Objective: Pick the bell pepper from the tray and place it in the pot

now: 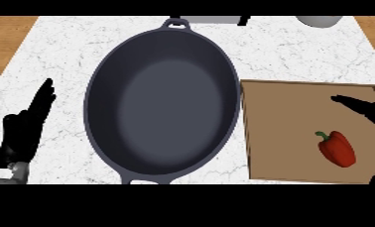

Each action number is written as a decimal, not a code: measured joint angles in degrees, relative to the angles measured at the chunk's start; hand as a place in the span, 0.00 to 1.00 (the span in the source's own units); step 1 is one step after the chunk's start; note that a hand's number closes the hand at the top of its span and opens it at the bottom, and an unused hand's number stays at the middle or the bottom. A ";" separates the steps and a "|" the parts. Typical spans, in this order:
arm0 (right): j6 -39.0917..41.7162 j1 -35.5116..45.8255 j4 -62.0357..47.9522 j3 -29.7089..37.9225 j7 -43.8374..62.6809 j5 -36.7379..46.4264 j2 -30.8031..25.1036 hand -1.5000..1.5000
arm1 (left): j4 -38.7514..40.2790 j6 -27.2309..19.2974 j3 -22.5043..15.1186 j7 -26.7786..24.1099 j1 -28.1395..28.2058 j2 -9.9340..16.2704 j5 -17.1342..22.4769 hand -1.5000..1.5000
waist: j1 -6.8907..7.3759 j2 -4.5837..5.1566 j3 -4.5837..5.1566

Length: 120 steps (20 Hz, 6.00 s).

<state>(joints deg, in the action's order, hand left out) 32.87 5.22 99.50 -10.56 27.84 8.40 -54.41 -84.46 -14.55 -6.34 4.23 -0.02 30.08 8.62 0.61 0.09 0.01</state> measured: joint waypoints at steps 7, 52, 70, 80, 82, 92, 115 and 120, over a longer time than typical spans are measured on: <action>4.33 2.97 -2.68 -1.23 2.94 6.67 6.29 0.00 | -1.97 1.11 1.47 1.78 1.10 -2.26 -2.37 0.50 | -0.27 -0.08 0.00; 4.16 6.84 -2.83 -18.60 -4.19 42.47 43.53 1.00 | -2.98 11.99 10.40 3.48 -0.38 -11.00 -11.96 0.50 | 2.39 -0.74 0.41; -21.39 27.46 9.94 -50.36 32.49 57.77 53.90 1.00 | -1.75 11.39 10.03 4.06 -1.20 -11.69 -12.98 0.50 | 2.24 -1.01 0.15; -30.34 42.47 5.02 -44.59 37.02 51.60 53.83 1.00 | -2.24 11.47 9.82 4.23 -1.74 -11.97 -13.39 0.50 | 2.55 -0.43 0.17; -31.66 45.80 3.14 -42.87 37.14 49.55 53.81 1.00 | -1.99 11.15 9.90 4.37 -2.21 -12.20 -13.57 0.50 | 2.38 -0.34 0.15; -40.01 60.46 -18.62 -33.13 31.60 38.59 54.08 1.00 | -2.20 11.79 10.11 3.65 -1.53 -12.58 -13.57 0.50 | 2.27 0.16 0.11; -62.26 68.09 -58.10 -31.73 6.03 10.12 54.41 0.00 | -2.82 13.18 10.02 4.08 -3.21 -13.16 -14.22 0.50 | 4.69 1.14 0.09; -71.05 67.53 -56.69 -30.31 -0.62 5.83 54.41 0.00 | -3.45 13.52 10.22 4.03 -2.80 -13.07 -14.05 0.50 | 4.62 1.10 0.03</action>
<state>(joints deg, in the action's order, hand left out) -38.18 72.76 42.81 -40.88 27.22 14.23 0.00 -87.91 -1.03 3.88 8.25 -2.82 17.01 -5.43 5.23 1.19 0.04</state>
